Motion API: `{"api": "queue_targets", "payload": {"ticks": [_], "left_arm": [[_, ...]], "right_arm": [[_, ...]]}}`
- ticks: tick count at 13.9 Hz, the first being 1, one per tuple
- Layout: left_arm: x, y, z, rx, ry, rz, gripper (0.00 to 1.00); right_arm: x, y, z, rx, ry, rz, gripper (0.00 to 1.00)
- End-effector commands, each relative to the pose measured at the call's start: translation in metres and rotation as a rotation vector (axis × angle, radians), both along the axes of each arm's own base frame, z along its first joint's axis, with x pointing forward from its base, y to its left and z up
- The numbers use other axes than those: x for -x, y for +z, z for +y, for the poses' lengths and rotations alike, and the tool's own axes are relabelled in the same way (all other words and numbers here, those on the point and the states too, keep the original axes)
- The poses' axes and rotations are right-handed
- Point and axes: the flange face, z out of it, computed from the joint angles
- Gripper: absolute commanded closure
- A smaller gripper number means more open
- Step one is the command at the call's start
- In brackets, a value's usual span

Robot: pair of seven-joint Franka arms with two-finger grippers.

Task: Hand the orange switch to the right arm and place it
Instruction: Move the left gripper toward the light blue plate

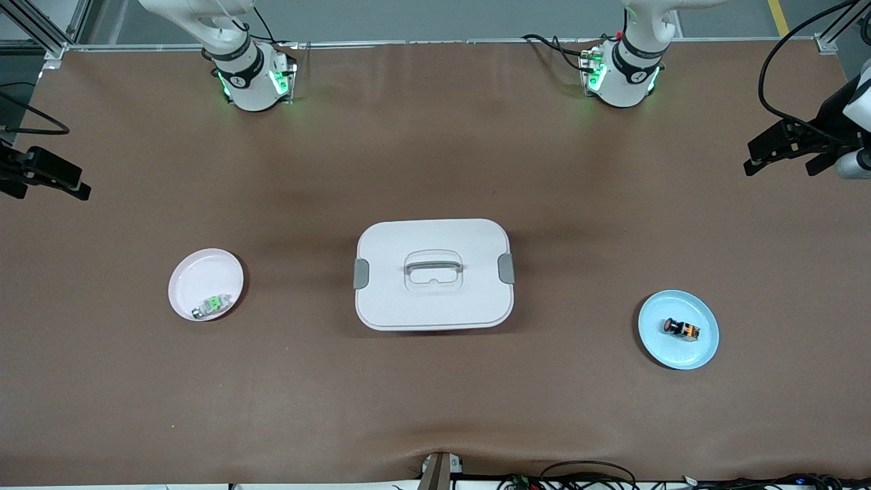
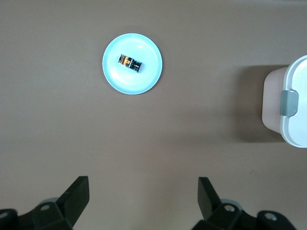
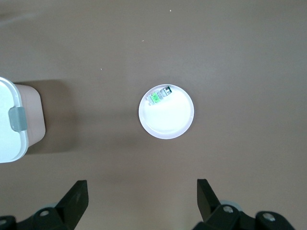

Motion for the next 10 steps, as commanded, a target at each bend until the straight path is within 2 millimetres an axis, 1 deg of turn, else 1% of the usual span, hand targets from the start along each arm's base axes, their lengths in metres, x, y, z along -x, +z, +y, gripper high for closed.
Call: {"api": "queue_targets", "payload": {"ticks": [1, 5, 7, 9, 10], "left_arm": [[0.001, 0.005, -0.002, -0.002, -0.016, 0.015, 0.0], [-0.001, 0.002, 0.0, -0.002, -0.012, 0.021, 0.0], [-0.004, -0.005, 0.002, -0.002, 0.005, 0.035, 0.0], [-0.01, -0.016, 0.014, -0.001, 0.013, 0.056, 0.0], [-0.015, -0.027, 0.025, 0.001, 0.026, 0.076, 0.0]], "right_arm": [[0.003, 0.003, -0.001, 0.012, 0.028, -0.006, 0.0], [0.003, 0.004, 0.0, 0.007, 0.024, -0.011, 0.0], [0.004, 0.004, -0.001, 0.003, 0.016, -0.009, 0.0], [0.003, 0.003, -0.001, 0.001, 0.013, -0.009, 0.0], [0.004, 0.004, -0.001, 0.002, 0.013, -0.009, 0.0]]}}
